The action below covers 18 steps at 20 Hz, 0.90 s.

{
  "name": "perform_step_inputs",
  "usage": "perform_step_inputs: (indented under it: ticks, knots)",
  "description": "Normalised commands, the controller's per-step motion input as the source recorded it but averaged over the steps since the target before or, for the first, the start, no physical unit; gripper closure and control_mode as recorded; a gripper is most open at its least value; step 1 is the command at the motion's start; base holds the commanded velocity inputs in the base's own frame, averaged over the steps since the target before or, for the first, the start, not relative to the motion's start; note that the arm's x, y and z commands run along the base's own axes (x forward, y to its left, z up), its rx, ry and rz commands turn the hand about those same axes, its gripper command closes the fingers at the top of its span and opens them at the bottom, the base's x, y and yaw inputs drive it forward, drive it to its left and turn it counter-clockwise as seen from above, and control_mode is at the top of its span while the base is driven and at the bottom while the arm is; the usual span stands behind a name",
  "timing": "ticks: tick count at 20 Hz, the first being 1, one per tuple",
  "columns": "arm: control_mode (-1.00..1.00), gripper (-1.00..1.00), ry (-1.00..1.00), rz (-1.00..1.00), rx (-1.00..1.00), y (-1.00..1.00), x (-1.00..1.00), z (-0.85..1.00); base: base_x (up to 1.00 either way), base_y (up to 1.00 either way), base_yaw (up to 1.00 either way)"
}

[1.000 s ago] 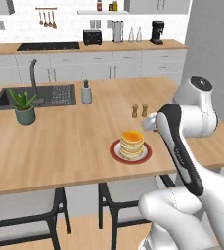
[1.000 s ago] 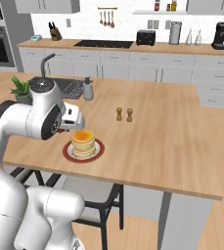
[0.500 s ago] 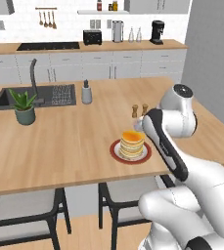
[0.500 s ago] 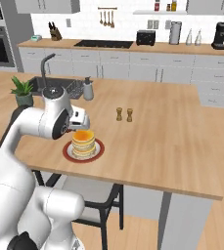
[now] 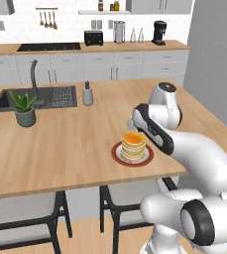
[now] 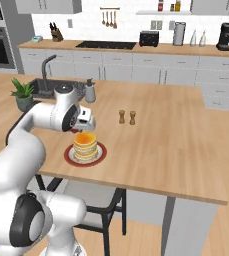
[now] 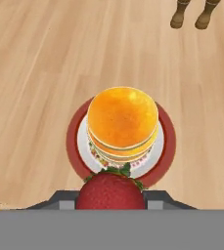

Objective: Take the strawberry from the fridge and place it on top of the pancake, located on the dining counter.

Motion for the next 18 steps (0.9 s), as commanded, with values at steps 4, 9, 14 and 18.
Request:
perform_step_inputs:
  ticks: [4, 9, 14, 18]
  knots:
    - [-1.00, 1.00, 0.00, 0.00, -0.03, 0.00, 0.43, -0.38, 0.00, 0.00, 0.00]
    - [-1.00, 1.00, 0.01, 0.00, -0.06, 0.04, 0.34, -0.39, 0.00, 0.00, 0.00]
    - [-1.00, 1.00, 0.03, 0.00, -0.02, 0.00, 0.17, -0.27, 0.00, 0.00, 0.00]
    - [-1.00, 1.00, 0.04, 0.00, -0.01, 0.00, 0.07, -0.23, 0.00, 0.00, 0.00]
